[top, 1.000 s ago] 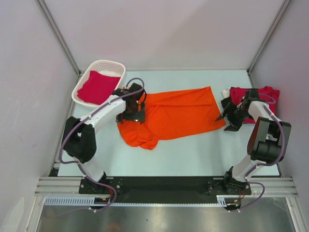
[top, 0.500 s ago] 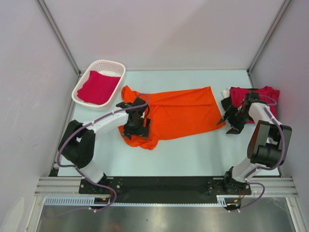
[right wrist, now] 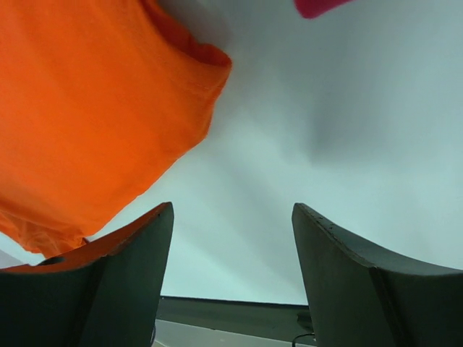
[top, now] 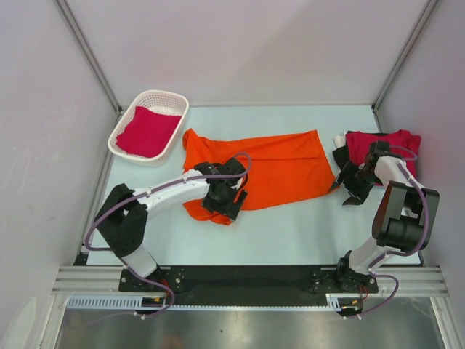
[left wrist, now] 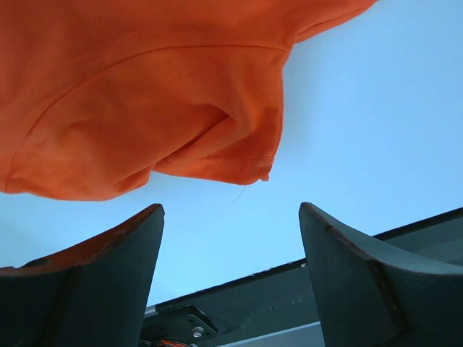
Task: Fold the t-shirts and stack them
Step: Grap the side of the flattened tshirt closest away from the robot with both arms
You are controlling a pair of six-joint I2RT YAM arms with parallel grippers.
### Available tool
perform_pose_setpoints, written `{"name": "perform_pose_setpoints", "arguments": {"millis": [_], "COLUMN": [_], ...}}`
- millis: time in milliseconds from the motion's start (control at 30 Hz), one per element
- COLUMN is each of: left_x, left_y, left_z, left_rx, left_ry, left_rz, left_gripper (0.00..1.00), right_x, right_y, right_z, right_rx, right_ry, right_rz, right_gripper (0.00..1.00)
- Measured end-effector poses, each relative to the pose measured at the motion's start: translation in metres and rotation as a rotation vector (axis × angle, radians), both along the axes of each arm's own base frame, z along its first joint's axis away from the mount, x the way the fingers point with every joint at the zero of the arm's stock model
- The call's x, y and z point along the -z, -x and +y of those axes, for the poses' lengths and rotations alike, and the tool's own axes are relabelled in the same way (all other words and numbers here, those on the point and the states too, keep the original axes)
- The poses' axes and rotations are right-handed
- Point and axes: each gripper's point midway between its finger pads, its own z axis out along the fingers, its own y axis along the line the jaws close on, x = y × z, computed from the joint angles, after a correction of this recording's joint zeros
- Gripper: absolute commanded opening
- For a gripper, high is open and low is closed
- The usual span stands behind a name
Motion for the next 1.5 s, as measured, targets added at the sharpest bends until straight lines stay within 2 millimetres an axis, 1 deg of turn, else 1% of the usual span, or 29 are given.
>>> {"name": "perform_pose_setpoints", "arguments": {"millis": [33, 67, 133, 167, 200, 233, 333, 367, 433, 467, 533, 600, 700, 733, 800, 833, 867, 933, 967, 1000, 1033, 1067, 1233, 1367, 1433, 1500], "left_x": [0.001, 0.003, 0.007, 0.008, 0.009, 0.012, 0.021, 0.028, 0.032, 0.036, 0.038, 0.040, 0.040, 0.040, 0.040, 0.040, 0.041, 0.043, 0.043, 0.044, 0.045, 0.045, 0.043, 0.039, 0.031, 0.020], "left_y": [0.001, 0.001, 0.002, 0.002, 0.003, 0.003, 0.004, 0.004, 0.004, 0.004, 0.004, 0.004, 0.002, 0.001, 0.000, 0.000, 0.001, 0.001, 0.001, 0.001, 0.001, 0.001, 0.001, 0.001, 0.000, -0.004], "left_z": [-0.002, -0.004, -0.008, -0.010, -0.011, -0.013, -0.015, -0.013, -0.011, -0.010, -0.010, -0.009, -0.011, -0.012, -0.013, -0.013, -0.013, -0.013, -0.012, -0.011, -0.011, -0.010, -0.004, 0.004, 0.006, 0.005], "left_rx": [0.015, 0.027, 0.053, 0.058, 0.069, 0.079, 0.087, 0.088, 0.087, 0.086, 0.087, 0.087, 0.084, 0.085, 0.086, 0.087, 0.086, 0.091, 0.094, 0.095, 0.095, 0.095, 0.092, 0.089, 0.086, 0.082], "left_ry": [-0.007, -0.015, -0.029, -0.032, -0.038, -0.045, -0.073, -0.094, -0.112, -0.123, -0.133, -0.140, -0.141, -0.141, -0.140, -0.140, -0.141, -0.145, -0.150, -0.155, -0.160, -0.163, -0.194, -0.232, -0.245, -0.244], "left_rz": [0.001, 0.002, 0.004, 0.005, 0.006, 0.009, 0.024, 0.034, 0.040, 0.043, 0.050, 0.052, 0.049, 0.049, 0.049, 0.051, 0.052, 0.058, 0.060, 0.061, 0.063, 0.063, 0.058, 0.058, 0.048, 0.031], "left_gripper": [0.77, 0.69, 0.58, 0.49, 0.46, 0.45, 0.43, 0.43, 0.46, 0.53, 0.58, 0.58, 0.46, 0.37, 0.24, 0.07, 0.00, 0.00, 0.00, 0.00, 0.00, 0.00, 0.00, 0.00, 0.00, 0.00], "right_x": [0.001, 0.002, 0.004, 0.004, 0.004, 0.004, 0.005, 0.006, 0.010, 0.015, 0.023, 0.033, 0.034, 0.034, 0.034, 0.034, 0.034, 0.034, 0.034, 0.035, 0.036, 0.040, 0.040, 0.035, 0.030, 0.023], "right_y": [0.001, 0.002, 0.002, 0.001, -0.002, -0.004, -0.014, -0.017, -0.024, -0.027, -0.030, -0.033, -0.039, -0.041, -0.044, -0.046, -0.047, -0.050, -0.051, -0.052, -0.056, -0.058, -0.061, -0.061, -0.061, -0.059], "right_z": [-0.001, -0.003, -0.006, -0.007, -0.009, -0.010, -0.014, -0.015, -0.016, -0.016, -0.017, -0.016, -0.014, -0.013, -0.010, -0.009, -0.008, -0.006, -0.004, -0.003, -0.001, 0.000, 0.009, 0.011, 0.011, 0.009], "right_rx": [0.004, 0.010, 0.023, 0.029, 0.038, 0.044, 0.061, 0.067, 0.077, 0.080, 0.085, 0.084, 0.080, 0.075, 0.064, 0.058, 0.053, 0.050, 0.048, 0.045, 0.049, 0.046, 0.026, 0.006, -0.008, -0.021], "right_ry": [0.005, 0.012, 0.023, 0.026, 0.033, 0.040, 0.053, 0.053, 0.051, 0.048, 0.041, 0.035, 0.032, 0.035, 0.039, 0.041, 0.043, 0.043, 0.042, 0.042, 0.039, 0.035, 0.026, 0.038, 0.047, 0.057], "right_rz": [0.004, 0.008, 0.010, 0.008, 0.002, -0.007, -0.038, -0.048, -0.057, -0.055, -0.041, -0.021, -0.027, -0.034, -0.041, -0.045, -0.048, -0.057, -0.061, -0.064, -0.069, -0.070, -0.072, -0.060, -0.057, -0.056], "right_gripper": [0.72, 0.72, 0.71, 0.71, 0.71, 0.70, 0.65, 0.64, 0.63, 0.62, 0.62, 0.62, 0.62, 0.62, 0.62, 0.62, 0.61, 0.50, 0.27, 0.17, 0.10, 0.00, 0.00, 0.00, 0.00, 0.00]}}
